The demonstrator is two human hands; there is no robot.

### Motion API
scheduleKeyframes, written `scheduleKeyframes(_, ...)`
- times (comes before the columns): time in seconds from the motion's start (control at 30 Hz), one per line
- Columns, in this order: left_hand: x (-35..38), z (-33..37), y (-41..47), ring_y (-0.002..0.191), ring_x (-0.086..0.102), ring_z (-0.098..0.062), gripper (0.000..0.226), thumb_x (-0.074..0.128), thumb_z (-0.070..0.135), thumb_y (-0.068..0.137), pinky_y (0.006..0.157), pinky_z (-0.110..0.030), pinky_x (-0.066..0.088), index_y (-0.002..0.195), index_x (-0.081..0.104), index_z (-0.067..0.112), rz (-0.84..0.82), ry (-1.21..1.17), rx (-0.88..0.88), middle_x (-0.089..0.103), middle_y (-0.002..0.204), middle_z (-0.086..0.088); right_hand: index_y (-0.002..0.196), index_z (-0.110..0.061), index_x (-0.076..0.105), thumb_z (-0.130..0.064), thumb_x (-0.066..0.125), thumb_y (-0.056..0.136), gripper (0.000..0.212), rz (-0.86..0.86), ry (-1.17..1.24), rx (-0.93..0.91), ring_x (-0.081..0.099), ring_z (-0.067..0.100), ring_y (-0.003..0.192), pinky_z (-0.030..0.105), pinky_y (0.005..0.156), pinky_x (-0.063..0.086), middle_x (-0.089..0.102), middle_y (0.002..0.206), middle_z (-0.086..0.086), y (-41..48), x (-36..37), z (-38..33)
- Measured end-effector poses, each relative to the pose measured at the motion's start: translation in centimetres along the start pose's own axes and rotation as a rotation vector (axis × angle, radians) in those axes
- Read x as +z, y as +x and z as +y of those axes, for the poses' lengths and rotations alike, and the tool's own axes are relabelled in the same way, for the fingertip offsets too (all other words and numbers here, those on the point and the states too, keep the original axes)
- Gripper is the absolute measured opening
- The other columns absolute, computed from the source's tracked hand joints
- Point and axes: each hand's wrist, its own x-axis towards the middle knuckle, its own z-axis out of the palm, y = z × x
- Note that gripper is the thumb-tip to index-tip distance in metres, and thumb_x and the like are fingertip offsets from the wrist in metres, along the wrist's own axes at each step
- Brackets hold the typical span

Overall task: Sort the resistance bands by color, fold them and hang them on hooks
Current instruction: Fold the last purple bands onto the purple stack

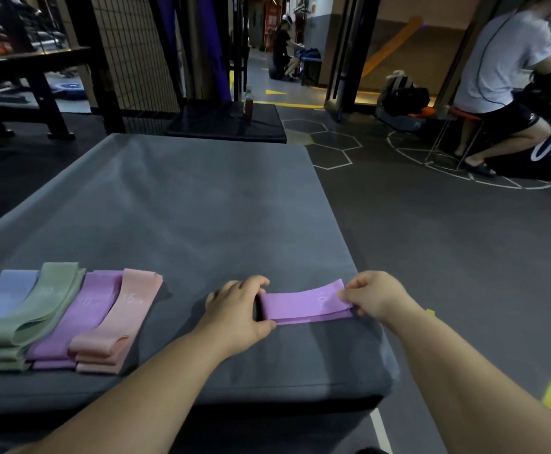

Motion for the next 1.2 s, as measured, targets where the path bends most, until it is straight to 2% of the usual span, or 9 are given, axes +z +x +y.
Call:
scheduleKeyframes(0.13, 0.1, 0.0, -0.1, 0.129, 0.037, -0.009, 0.059, 0.067, 0.047, 0.081, 0.102, -0.033, 0.027, 0.131, 0.039, 0.034, 0.01, 0.009, 0.005, 0.048, 0.133, 0.02, 0.065, -0.017, 0.063, -0.023, 0.074, 0.081, 0.02, -0.007, -0.098, -0.007, 0.06, 0.019, 0.06, 0.031, 0.074, 0.053, 0.071, 0.072, 0.008, 0.0, 0.1, 0.3)
scheduleKeyframes(0.27, 0.1, 0.0, -0.1, 0.127, 0.038, -0.007, 0.057, 0.068, 0.047, 0.08, 0.102, -0.031, 0.027, 0.128, 0.041, 0.035, 0.011, -0.009, 0.009, 0.048, 0.131, 0.022, 0.067, -0.018, 0.065, -0.028, 0.072, 0.081, 0.018, 0.02, -0.197, -0.007, 0.064, 0.023, 0.074, 0.028, 0.071, 0.05, 0.068, 0.07, 0.001, -0.2, 0.0, 0.3)
scheduleKeyframes(0.43, -0.1, -0.2, 0.0, 0.125, 0.04, -0.005, 0.057, 0.071, 0.049, 0.077, 0.099, -0.029, 0.027, 0.124, 0.042, 0.036, 0.015, -0.019, 0.009, 0.048, 0.127, 0.025, 0.085, -0.011, 0.067, -0.033, 0.068, 0.084, 0.022, 0.083, -0.248, -0.012, 0.064, 0.026, 0.09, 0.031, 0.075, 0.048, 0.07, 0.093, 0.007, -0.5, 0.3, 0.2)
scheduleKeyframes(0.6, -0.4, -0.2, 0.1, 0.117, 0.046, -0.005, 0.049, 0.072, 0.048, 0.074, 0.098, -0.03, 0.031, 0.11, 0.041, 0.036, 0.01, -0.024, -0.013, 0.053, 0.117, 0.024, 0.094, 0.004, 0.069, -0.028, 0.061, 0.089, 0.033, 0.072, -0.308, -0.011, 0.064, 0.035, 0.099, 0.037, 0.078, 0.053, 0.069, 0.102, 0.02, -0.8, 0.6, -0.5)
scheduleKeyframes(0.73, -0.3, -0.3, 0.1, 0.118, 0.047, -0.008, 0.047, 0.068, 0.047, 0.076, 0.097, -0.031, 0.032, 0.113, 0.042, 0.035, 0.004, -0.013, 0.009, 0.051, 0.119, 0.022, 0.09, -0.001, 0.068, -0.019, 0.062, 0.085, 0.019, 0.074, -0.262, -0.004, 0.064, 0.034, 0.095, 0.036, 0.075, 0.052, 0.07, 0.096, 0.017, -0.6, 0.7, -0.5)
scheduleKeyframes(0.83, -0.3, -0.2, 0.1, 0.13, 0.039, -0.009, 0.063, 0.067, 0.045, 0.079, 0.103, -0.032, 0.029, 0.134, 0.038, 0.036, -0.014, -0.006, 0.028, 0.044, 0.136, 0.021, 0.079, -0.017, 0.062, -0.021, 0.064, 0.084, 0.006, 0.081, -0.198, 0.0, 0.061, 0.025, 0.088, 0.03, 0.074, 0.048, 0.066, 0.088, 0.003, -0.5, 0.7, -0.6)
scheduleKeyframes(0.9, -0.5, -0.1, 0.1, 0.133, 0.035, -0.009, 0.073, 0.067, 0.043, 0.08, 0.105, -0.032, 0.026, 0.143, 0.03, 0.036, -0.04, -0.017, 0.04, 0.045, 0.139, 0.024, 0.077, -0.023, 0.058, -0.021, 0.065, 0.082, 0.009, 0.082, -0.177, 0.004, 0.059, 0.022, 0.087, 0.028, 0.074, 0.046, 0.063, 0.088, -0.001, -0.3, 0.8, -0.5)
scheduleKeyframes(1.07, -0.7, 0.2, 0.2, 0.127, 0.04, -0.008, 0.072, 0.067, 0.039, 0.081, 0.105, -0.032, 0.027, 0.142, 0.03, 0.033, -0.057, -0.038, 0.05, 0.051, 0.13, 0.025, 0.093, -0.027, 0.056, -0.019, 0.067, 0.081, 0.018, 0.084, -0.121, 0.008, 0.057, 0.02, 0.087, 0.027, 0.074, 0.042, 0.059, 0.09, -0.004, 0.0, 0.7, -0.3)
scheduleKeyframes(1.2, -1.2, 0.1, 0.0, 0.124, 0.043, -0.009, 0.067, 0.067, 0.036, 0.079, 0.103, -0.03, 0.028, 0.137, 0.034, 0.033, -0.068, -0.046, 0.042, 0.053, 0.128, 0.021, 0.083, -0.026, 0.062, -0.018, 0.072, 0.075, 0.015, 0.057, -0.029, 0.024, 0.061, 0.02, 0.076, 0.033, 0.075, 0.054, 0.067, 0.087, 0.0, 0.3, 0.7, -0.2)
